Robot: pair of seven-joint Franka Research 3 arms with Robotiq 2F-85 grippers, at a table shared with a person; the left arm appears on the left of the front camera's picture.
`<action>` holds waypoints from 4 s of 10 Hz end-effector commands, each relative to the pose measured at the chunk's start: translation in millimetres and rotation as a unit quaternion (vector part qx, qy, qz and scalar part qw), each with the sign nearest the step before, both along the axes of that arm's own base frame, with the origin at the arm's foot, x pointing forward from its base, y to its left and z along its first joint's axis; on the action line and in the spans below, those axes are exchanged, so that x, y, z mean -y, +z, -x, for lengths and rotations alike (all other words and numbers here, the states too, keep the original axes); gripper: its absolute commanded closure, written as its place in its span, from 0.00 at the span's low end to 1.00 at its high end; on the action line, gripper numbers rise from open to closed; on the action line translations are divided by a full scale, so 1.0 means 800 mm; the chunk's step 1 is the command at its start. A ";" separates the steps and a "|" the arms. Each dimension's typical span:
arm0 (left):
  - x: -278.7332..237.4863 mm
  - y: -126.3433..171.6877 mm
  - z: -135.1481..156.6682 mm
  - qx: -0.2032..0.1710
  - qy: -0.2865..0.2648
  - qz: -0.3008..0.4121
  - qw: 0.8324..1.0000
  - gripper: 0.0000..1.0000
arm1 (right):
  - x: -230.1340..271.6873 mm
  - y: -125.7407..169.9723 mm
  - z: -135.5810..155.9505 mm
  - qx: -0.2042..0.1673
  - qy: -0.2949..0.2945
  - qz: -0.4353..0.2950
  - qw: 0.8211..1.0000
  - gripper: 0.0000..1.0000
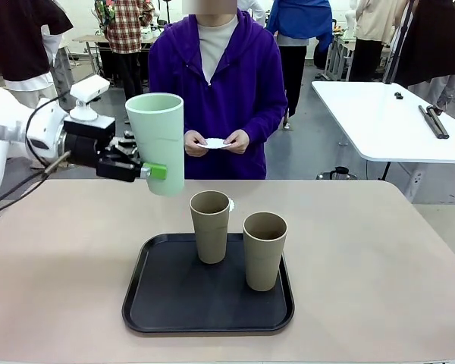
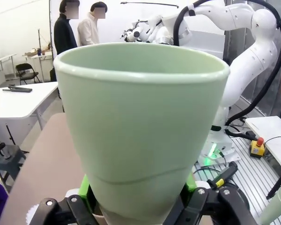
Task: Place coasters on the table and set cups on them.
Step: Pick up one Reusable plastic cup and place it on a coaster set by the human.
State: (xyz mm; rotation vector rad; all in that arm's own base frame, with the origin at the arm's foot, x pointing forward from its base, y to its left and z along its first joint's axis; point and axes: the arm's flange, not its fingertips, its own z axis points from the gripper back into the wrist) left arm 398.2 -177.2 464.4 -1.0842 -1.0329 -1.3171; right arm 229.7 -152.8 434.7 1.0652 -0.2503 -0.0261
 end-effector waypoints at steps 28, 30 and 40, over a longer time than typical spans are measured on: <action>0.110 -0.180 -0.312 -0.004 0.009 -0.027 1.000 0.16 | 0.000 0.001 -0.001 0.003 0.001 -0.006 1.000 0.00; 0.114 -0.207 -0.312 -0.018 0.014 -0.016 1.000 0.16 | 0.000 0.001 -0.001 0.003 0.001 -0.006 1.000 0.00; 0.110 -0.224 -0.304 -0.033 0.010 -0.024 0.999 0.16 | 0.000 0.001 -0.001 0.003 0.001 -0.006 1.000 0.00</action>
